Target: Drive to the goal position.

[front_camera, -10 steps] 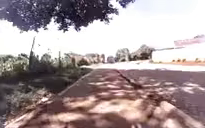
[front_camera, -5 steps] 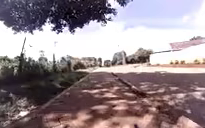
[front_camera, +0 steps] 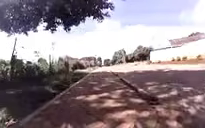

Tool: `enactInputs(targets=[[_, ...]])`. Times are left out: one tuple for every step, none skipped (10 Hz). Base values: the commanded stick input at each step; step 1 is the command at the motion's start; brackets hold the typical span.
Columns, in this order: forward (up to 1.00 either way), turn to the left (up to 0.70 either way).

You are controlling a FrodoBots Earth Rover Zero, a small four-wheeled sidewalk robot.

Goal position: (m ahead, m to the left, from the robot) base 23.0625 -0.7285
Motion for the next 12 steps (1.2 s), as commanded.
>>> enactInputs(targets=[[1.0,0.0],[1.0,0.0],[1.0,0.0],[1.0,0.0],[1.0,0.0],[1.0,0.0],[1.0,0.0],[1.0,0.0],[1.0,0.0],[1.0,0.0],[1.0,0.0],[1.0,0.0]])
